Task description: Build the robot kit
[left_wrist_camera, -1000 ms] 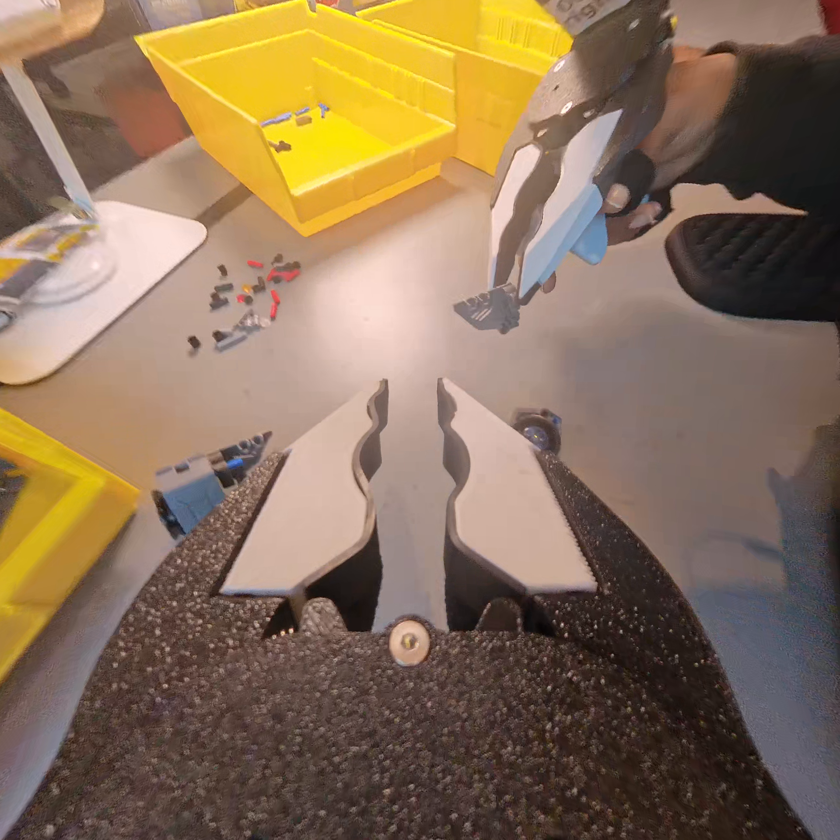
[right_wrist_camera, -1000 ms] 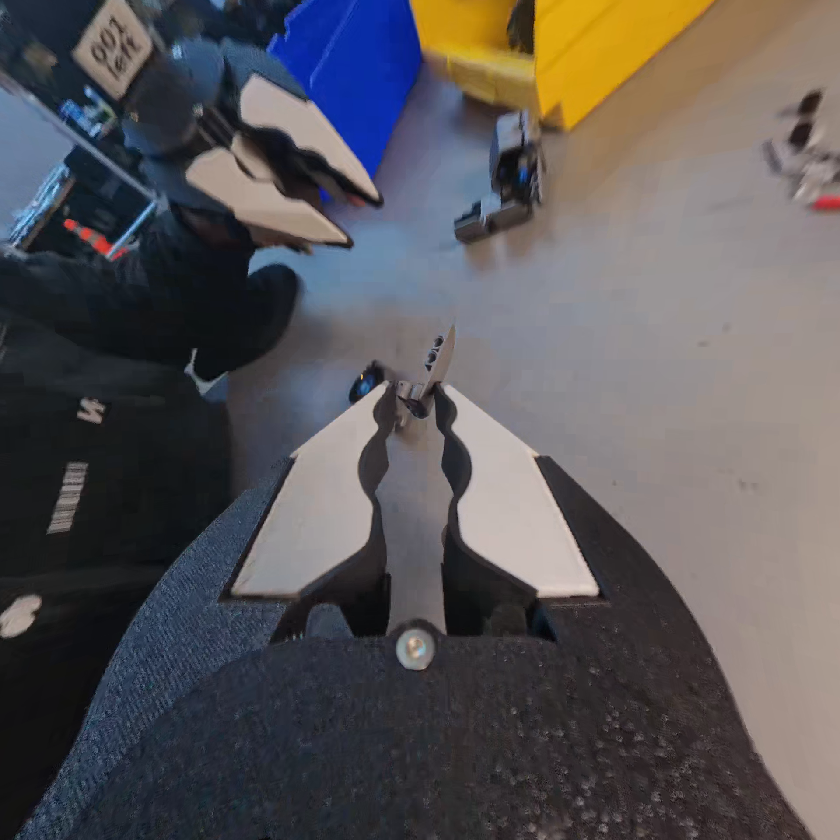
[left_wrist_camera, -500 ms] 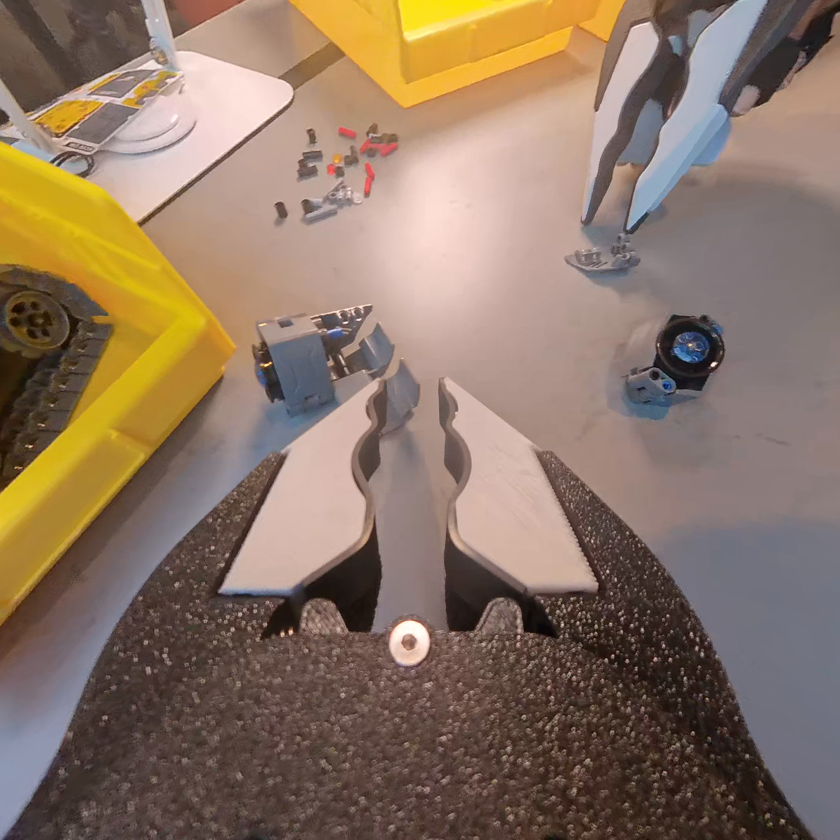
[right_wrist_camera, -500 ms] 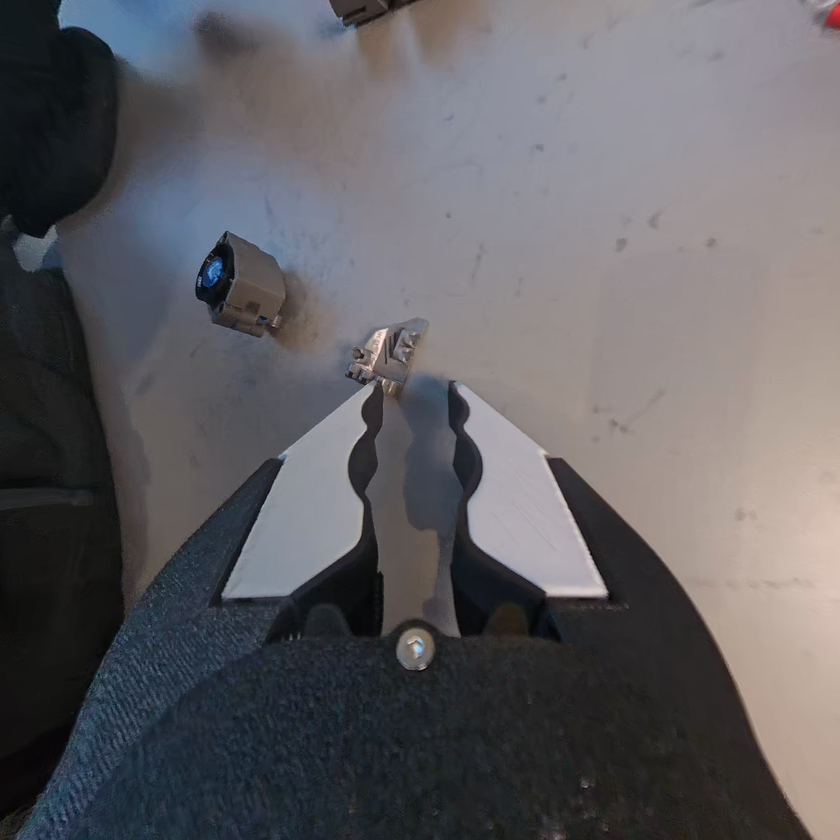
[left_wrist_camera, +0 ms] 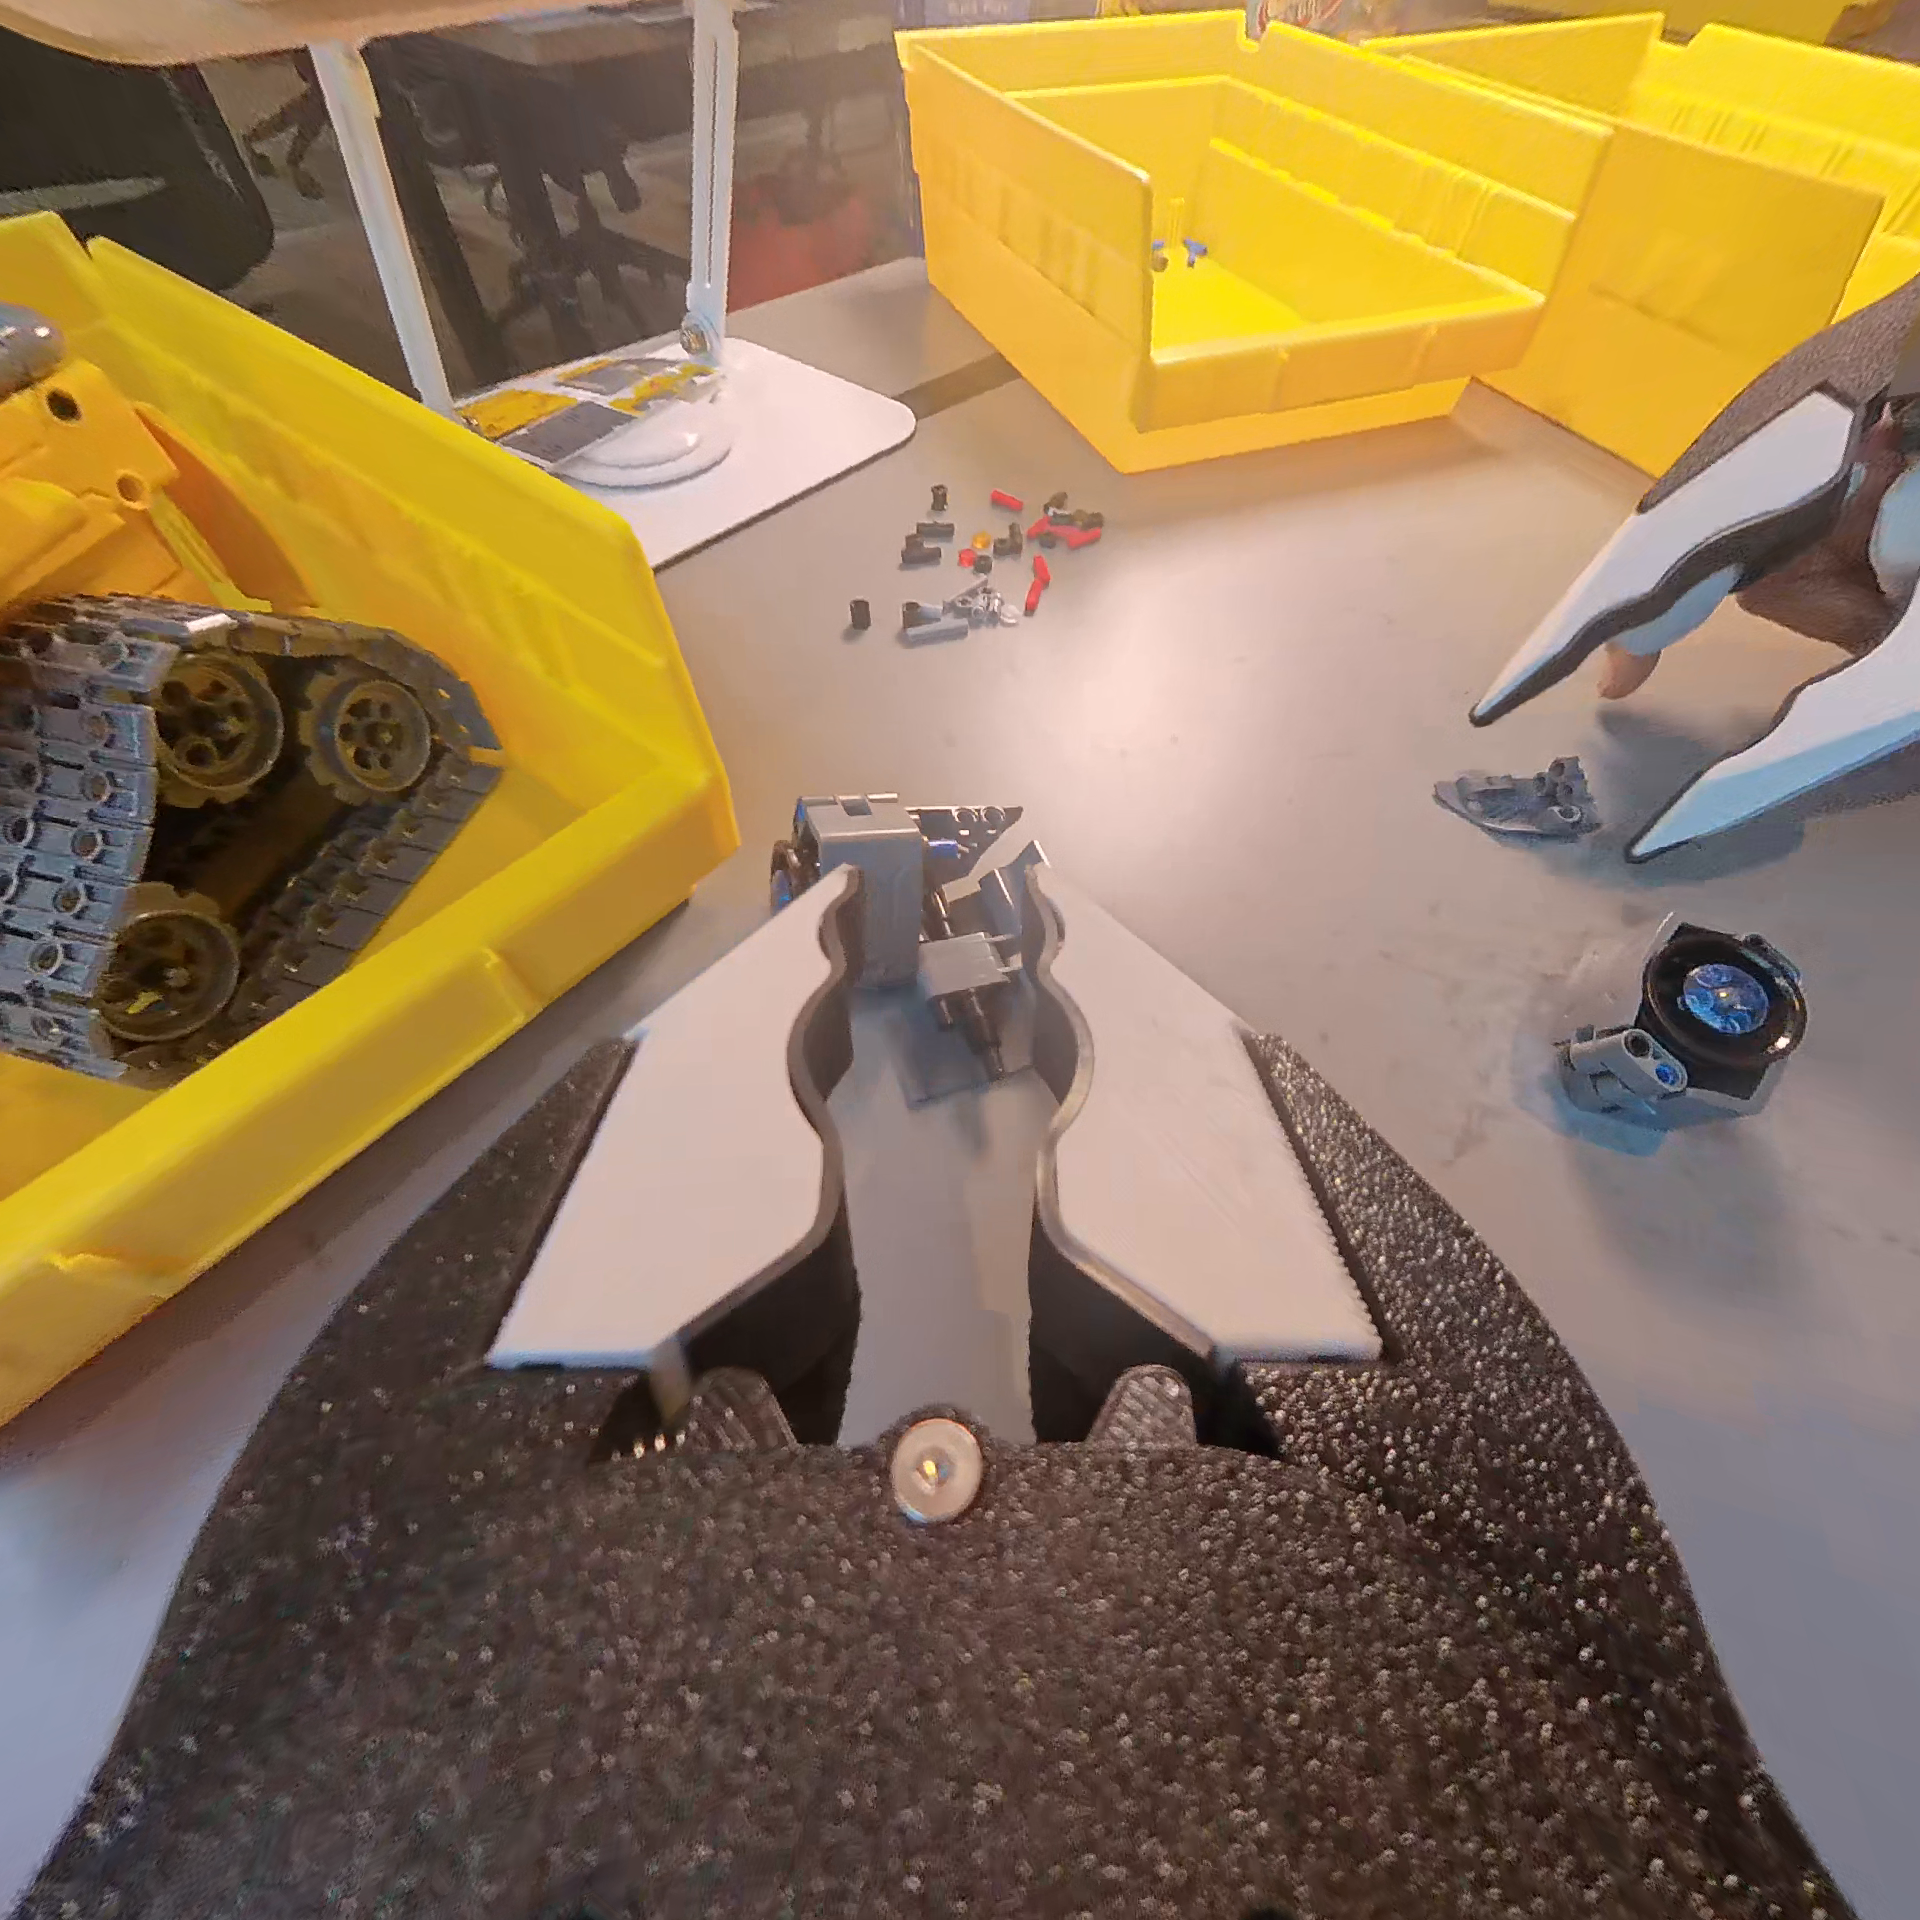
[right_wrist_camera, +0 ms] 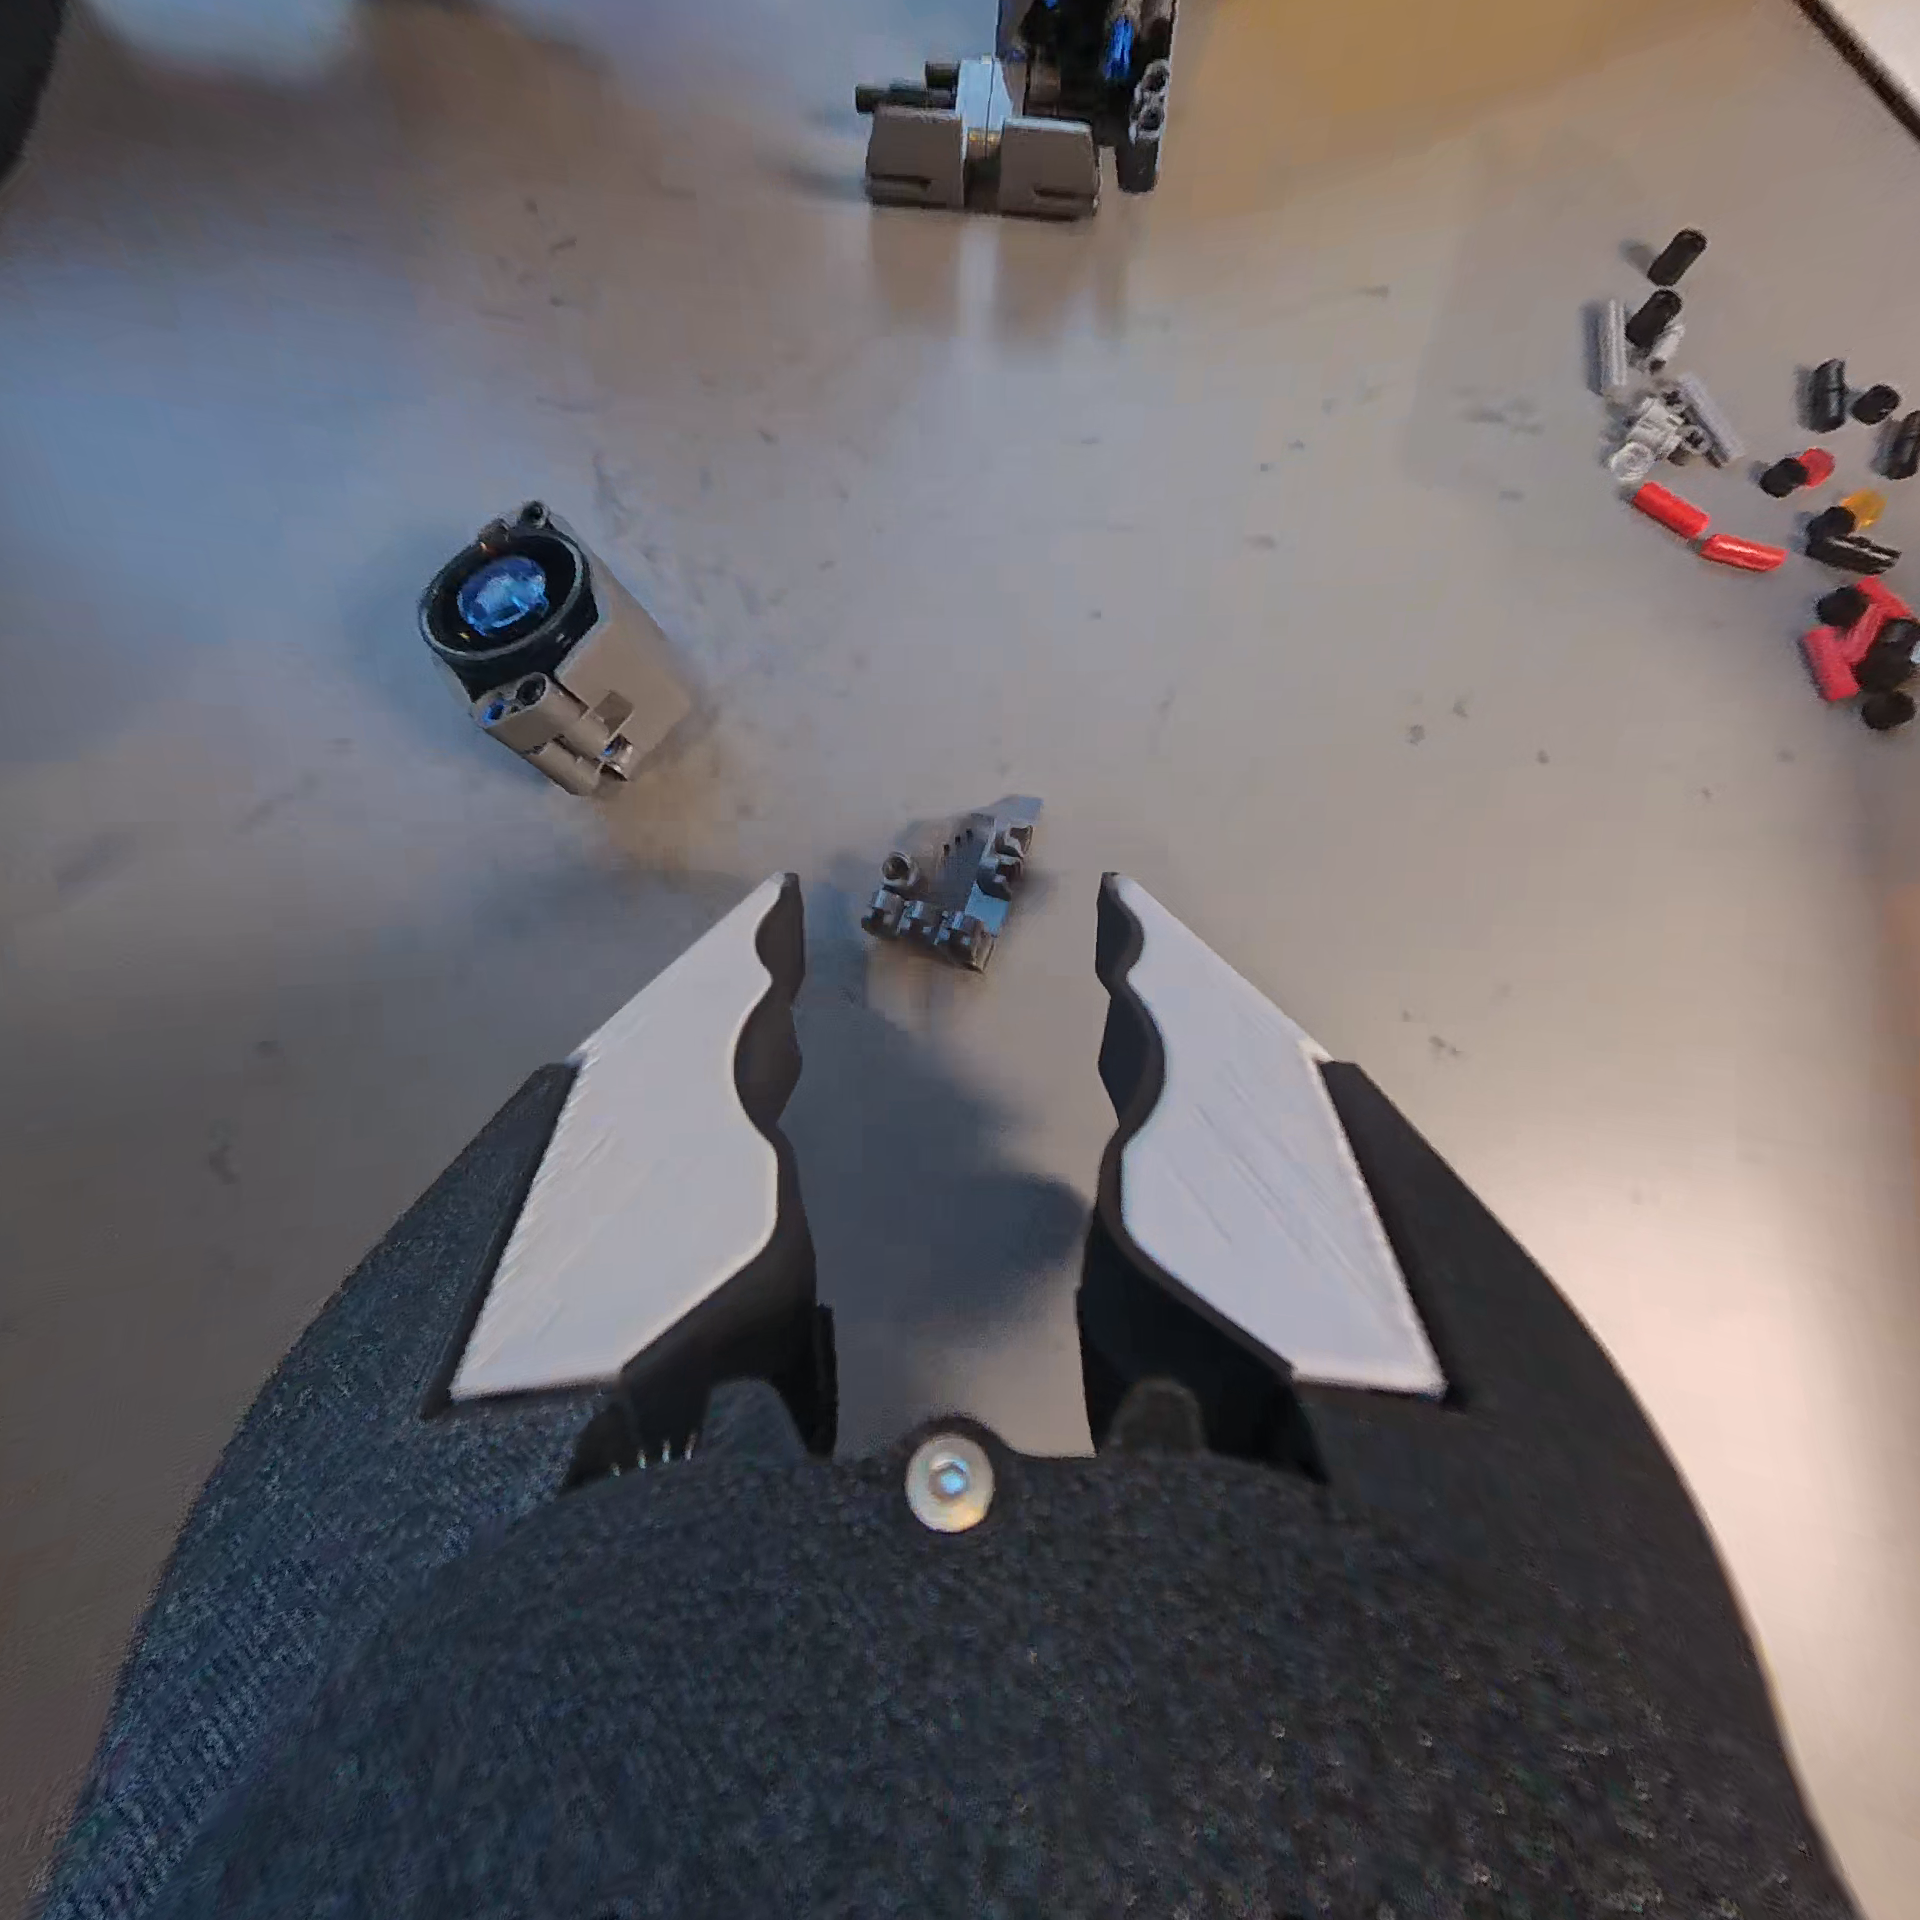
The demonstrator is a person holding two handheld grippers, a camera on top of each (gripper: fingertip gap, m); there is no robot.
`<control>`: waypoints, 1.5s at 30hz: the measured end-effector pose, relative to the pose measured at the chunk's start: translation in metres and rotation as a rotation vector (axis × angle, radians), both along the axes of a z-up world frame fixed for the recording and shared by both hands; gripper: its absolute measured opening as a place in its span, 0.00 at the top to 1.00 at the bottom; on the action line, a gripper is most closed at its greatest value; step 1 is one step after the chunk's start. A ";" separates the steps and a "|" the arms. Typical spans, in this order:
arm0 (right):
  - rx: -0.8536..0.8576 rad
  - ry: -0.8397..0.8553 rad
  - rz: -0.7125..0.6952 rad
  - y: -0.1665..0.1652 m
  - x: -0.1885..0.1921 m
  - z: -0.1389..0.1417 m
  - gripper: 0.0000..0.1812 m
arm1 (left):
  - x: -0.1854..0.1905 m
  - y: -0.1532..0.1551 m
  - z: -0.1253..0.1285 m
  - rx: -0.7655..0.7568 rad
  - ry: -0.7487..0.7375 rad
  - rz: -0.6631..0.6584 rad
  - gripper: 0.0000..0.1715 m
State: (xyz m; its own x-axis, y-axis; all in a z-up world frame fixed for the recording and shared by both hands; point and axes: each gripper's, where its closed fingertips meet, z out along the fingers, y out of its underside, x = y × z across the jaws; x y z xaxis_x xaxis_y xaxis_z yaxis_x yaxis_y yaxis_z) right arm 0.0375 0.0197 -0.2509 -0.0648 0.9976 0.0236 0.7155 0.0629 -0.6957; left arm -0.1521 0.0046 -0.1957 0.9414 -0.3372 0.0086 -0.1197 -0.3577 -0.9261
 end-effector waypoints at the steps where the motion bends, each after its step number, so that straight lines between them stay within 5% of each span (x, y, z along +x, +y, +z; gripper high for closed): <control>1: 0.021 -0.024 0.005 0.002 0.001 -0.004 0.73 | 0.000 0.000 0.001 0.008 -0.001 0.001 0.83; 7: 0.033 -0.070 0.150 0.007 0.001 -0.006 0.84 | 0.002 0.000 0.004 0.029 0.002 0.000 0.83; 12: 0.065 -0.109 0.295 0.010 -0.001 -0.007 0.85 | 0.001 0.000 0.006 0.040 0.001 0.007 0.83; 20: 0.053 -0.084 0.308 0.017 -0.002 -0.001 0.84 | -0.002 0.000 0.009 0.060 0.000 0.016 0.83; 26: -0.009 0.165 0.173 0.027 -0.011 0.043 0.76 | -0.005 0.000 0.020 0.121 -0.008 0.041 0.83; 30: 0.044 0.421 0.010 0.050 -0.012 0.099 0.74 | -0.008 0.000 0.026 0.150 -0.012 0.058 0.83; 34: 0.103 0.605 -0.213 0.100 0.006 0.166 0.78 | -0.007 0.000 0.027 0.155 -0.015 0.057 0.83; 37: 0.104 0.583 -0.363 0.157 0.022 0.194 0.79 | -0.005 0.000 0.028 0.161 -0.017 0.051 0.82; 41: 0.120 0.410 -0.569 0.264 0.036 0.189 0.81 | -0.002 0.000 0.027 0.163 -0.011 0.048 0.82; 45: 0.008 0.256 -0.814 0.370 0.038 0.155 0.83 | 0.000 0.001 0.024 0.155 0.002 0.047 0.82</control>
